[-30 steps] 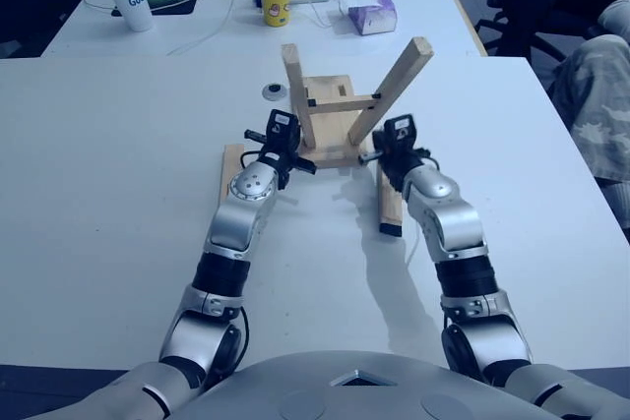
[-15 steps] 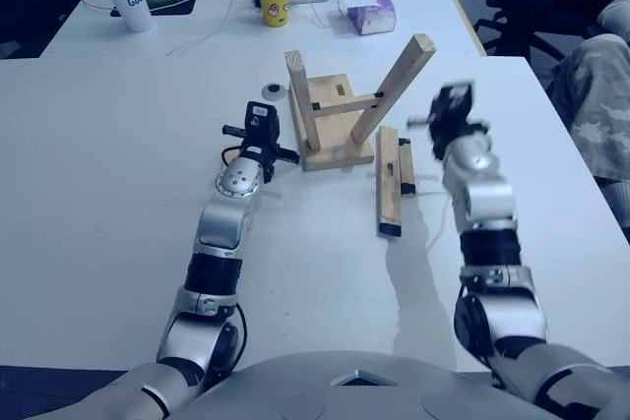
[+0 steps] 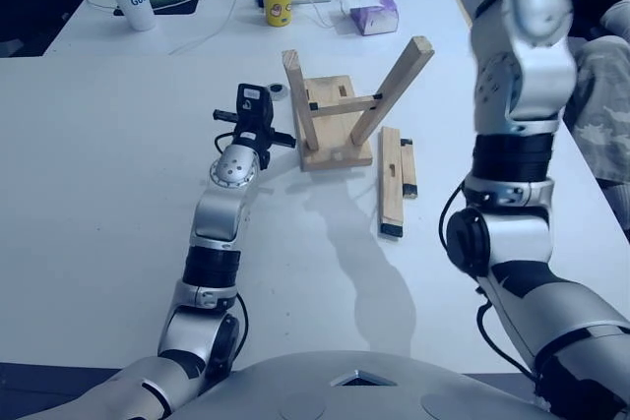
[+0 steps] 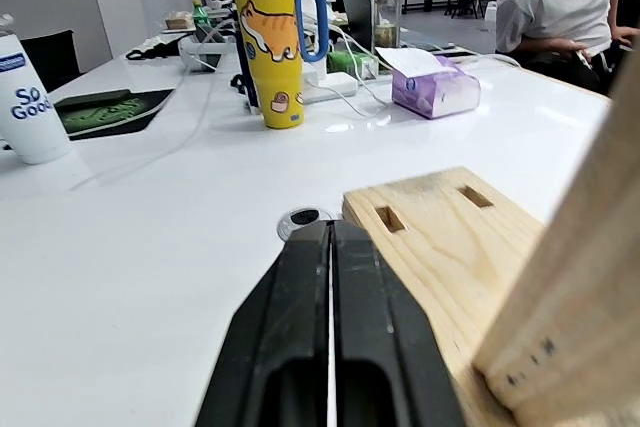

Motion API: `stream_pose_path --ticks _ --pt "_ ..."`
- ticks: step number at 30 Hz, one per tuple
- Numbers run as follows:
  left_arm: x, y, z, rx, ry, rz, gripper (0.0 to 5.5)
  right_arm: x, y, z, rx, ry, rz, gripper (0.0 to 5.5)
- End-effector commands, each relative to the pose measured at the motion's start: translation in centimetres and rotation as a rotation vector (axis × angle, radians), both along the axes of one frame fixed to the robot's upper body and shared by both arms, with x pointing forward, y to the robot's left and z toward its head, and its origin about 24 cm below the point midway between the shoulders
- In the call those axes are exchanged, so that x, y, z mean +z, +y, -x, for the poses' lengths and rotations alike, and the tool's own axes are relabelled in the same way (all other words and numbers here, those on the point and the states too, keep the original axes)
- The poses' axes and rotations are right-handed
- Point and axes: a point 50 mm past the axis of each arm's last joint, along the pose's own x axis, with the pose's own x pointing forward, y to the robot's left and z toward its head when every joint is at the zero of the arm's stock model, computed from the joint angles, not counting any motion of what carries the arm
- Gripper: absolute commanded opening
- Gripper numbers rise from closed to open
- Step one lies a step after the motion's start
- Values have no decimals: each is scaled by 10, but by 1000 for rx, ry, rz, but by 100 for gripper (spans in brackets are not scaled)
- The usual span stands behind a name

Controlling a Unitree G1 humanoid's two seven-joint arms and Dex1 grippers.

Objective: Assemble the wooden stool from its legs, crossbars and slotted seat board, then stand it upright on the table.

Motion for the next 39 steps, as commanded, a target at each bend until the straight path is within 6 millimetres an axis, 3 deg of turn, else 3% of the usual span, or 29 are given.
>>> stream_pose_path --ticks 1,6,9,12,13,15,17,20,22,24,28,32,35,39 --pt "51 11 -8 31 -156 25 1 -87 4 14 39 388 40 0" --pt "123 11 -4 -4 -348 122 1 -51 21 17 112 226 -16 0" --pt "179 -1 5 -102 -455 299 1 -45 25 15 120 206 -17 0" --pt "205 -16 18 -199 -488 374 1 -46 27 15 116 202 -13 0" --pt "204 -22 20 -230 -467 384 1 -46 27 15 111 201 -13 0" --pt "175 -29 10 -238 -341 365 1 -46 26 14 103 200 -17 0" --pt "126 -33 -7 -224 -154 335 1 -46 25 14 94 197 -20 0" --pt "33 -38 -22 -155 120 234 1 -45 21 14 77 191 -27 0" --pt "3 -39 -20 -125 177 206 1 -44 21 14 73 188 -29 0" --pt "7 -45 -16 -147 121 248 1 -43 21 14 71 185 -29 0" --pt "46 -54 -13 -205 -79 324 1 -46 18 15 65 190 -28 0" --pt "86 -40 -15 -175 -251 390 1 -43 19 17 69 144 -69 0" --pt "111 -23 -15 -111 -374 404 1 -23 20 20 74 1 -170 0" --pt "128 -8 -11 -52 -481 413 1 18 -3 26 -82 -262 -359 0"
